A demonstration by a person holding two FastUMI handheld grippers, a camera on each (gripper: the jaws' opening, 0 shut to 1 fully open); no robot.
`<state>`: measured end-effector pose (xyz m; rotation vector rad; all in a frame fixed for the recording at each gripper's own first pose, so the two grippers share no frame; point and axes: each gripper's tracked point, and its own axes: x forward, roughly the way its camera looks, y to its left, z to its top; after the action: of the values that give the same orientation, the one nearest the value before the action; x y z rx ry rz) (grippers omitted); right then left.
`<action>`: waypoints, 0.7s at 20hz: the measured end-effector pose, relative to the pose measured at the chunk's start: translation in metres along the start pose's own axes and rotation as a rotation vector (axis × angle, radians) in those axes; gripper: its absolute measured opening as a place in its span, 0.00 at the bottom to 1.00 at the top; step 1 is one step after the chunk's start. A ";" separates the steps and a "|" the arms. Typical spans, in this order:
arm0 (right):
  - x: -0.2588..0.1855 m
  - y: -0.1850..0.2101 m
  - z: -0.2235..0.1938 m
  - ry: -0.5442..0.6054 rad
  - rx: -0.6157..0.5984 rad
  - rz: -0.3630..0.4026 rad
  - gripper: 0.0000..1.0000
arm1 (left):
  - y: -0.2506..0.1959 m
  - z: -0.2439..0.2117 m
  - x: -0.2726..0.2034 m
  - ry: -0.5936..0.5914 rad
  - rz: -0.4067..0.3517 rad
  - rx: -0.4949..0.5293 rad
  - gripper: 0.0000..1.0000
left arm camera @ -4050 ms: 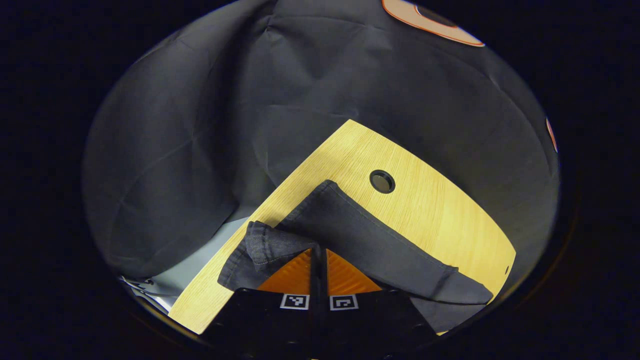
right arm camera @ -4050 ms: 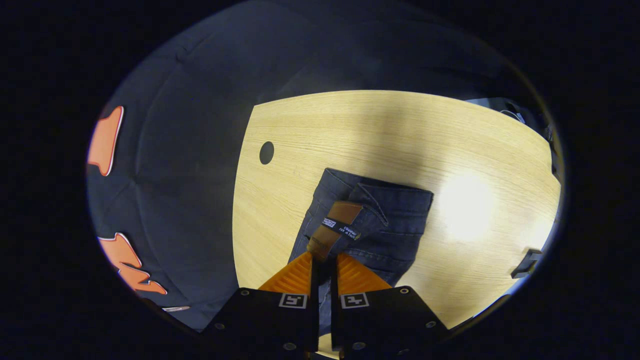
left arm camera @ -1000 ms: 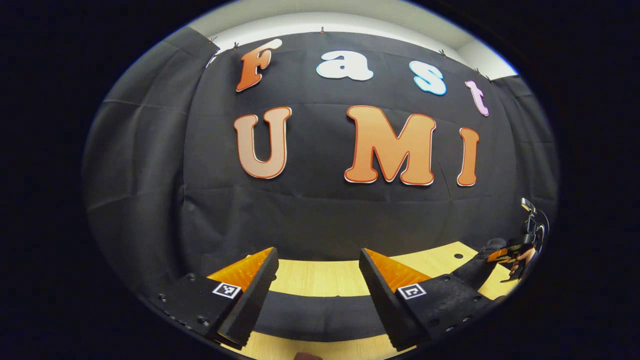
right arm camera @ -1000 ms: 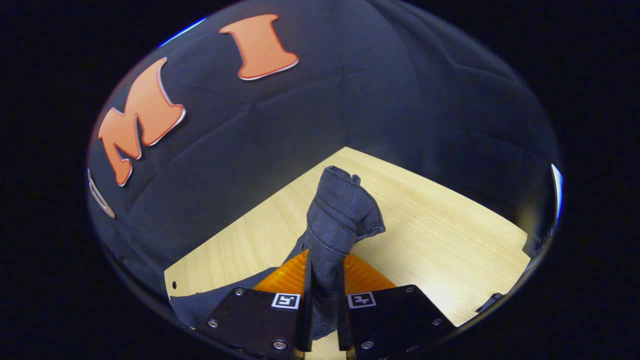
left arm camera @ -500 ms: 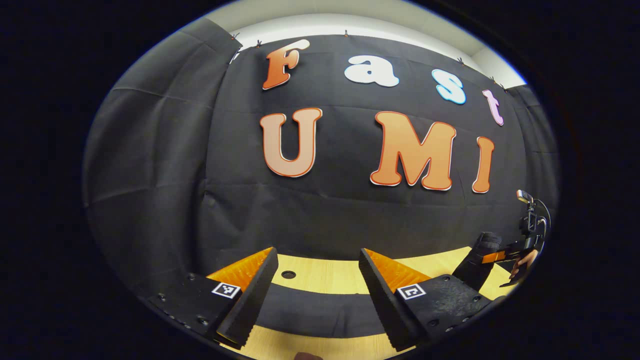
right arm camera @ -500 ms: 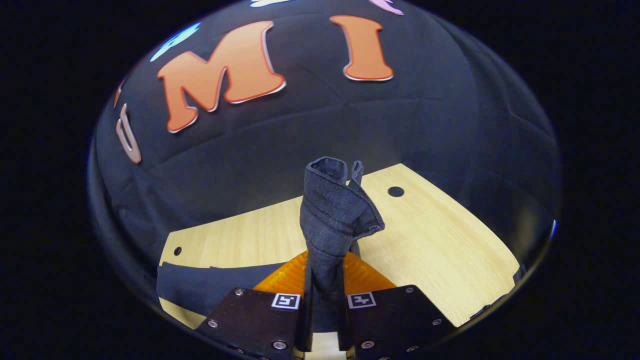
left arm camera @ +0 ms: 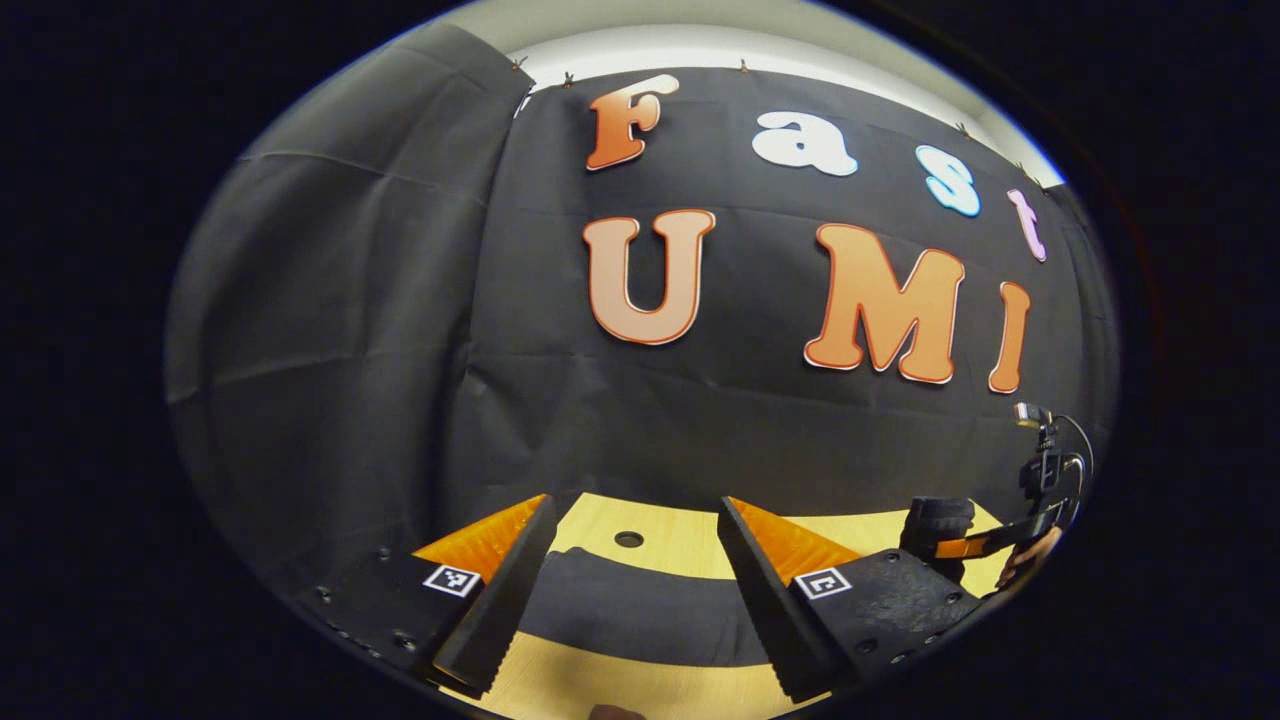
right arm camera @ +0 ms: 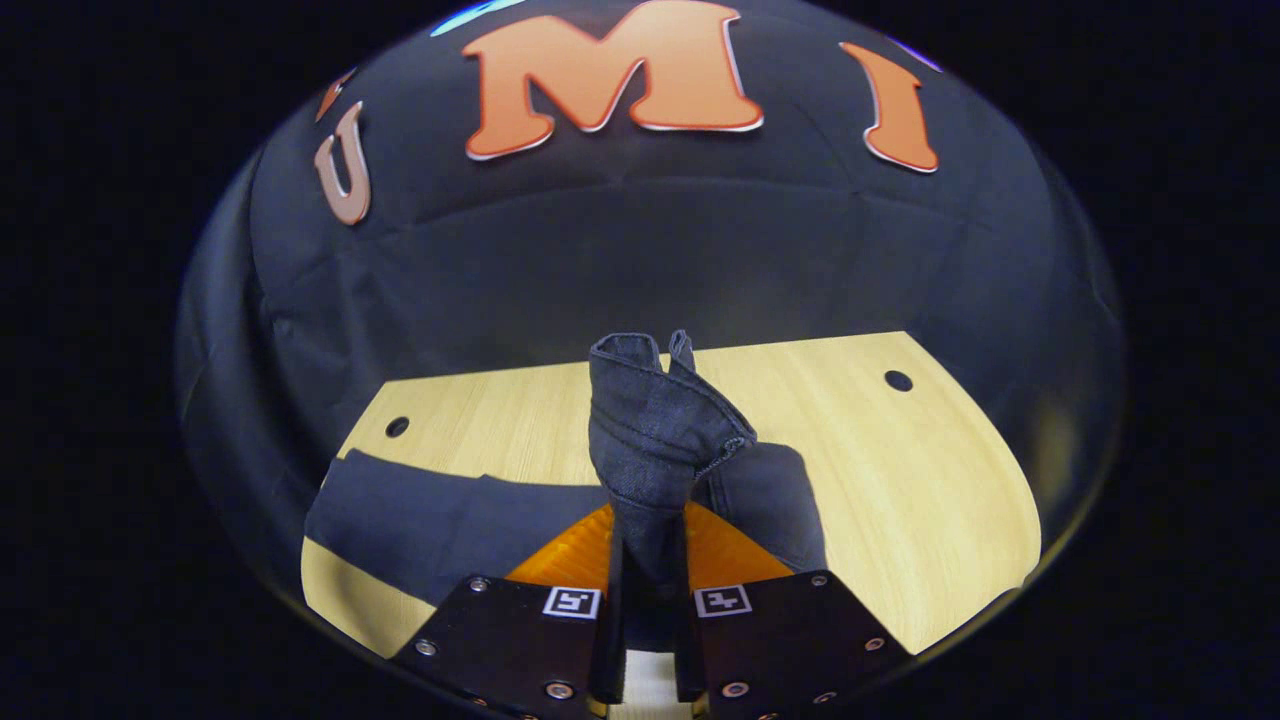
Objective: Grasp the waist and the cuffs of the jeans and fold them to make the two legs overlap; first hold the waist and fold one-third of the jeans toward the cuffs, then hold the cuffs and fold the remaining one-third in the same direction to finish folding.
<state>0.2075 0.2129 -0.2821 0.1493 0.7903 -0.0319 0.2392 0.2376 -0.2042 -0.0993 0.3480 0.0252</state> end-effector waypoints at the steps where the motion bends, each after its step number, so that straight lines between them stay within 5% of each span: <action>1: 0.004 0.005 -0.010 0.025 -0.015 0.011 0.20 | 0.006 -0.002 0.001 0.009 0.010 -0.007 0.98; 7: 0.017 0.024 -0.049 0.142 -0.068 0.039 0.22 | 0.040 -0.034 0.007 0.113 0.067 -0.073 0.98; 12: 0.010 0.045 -0.064 0.173 -0.051 0.085 0.52 | 0.051 -0.070 0.022 0.255 0.064 -0.115 0.98; 14: -0.002 0.067 -0.064 0.166 -0.019 0.169 0.54 | 0.055 -0.085 0.030 0.320 0.069 -0.149 0.98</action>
<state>0.1666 0.2885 -0.3168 0.2017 0.9407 0.1493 0.2364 0.2841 -0.2988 -0.2407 0.6693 0.1045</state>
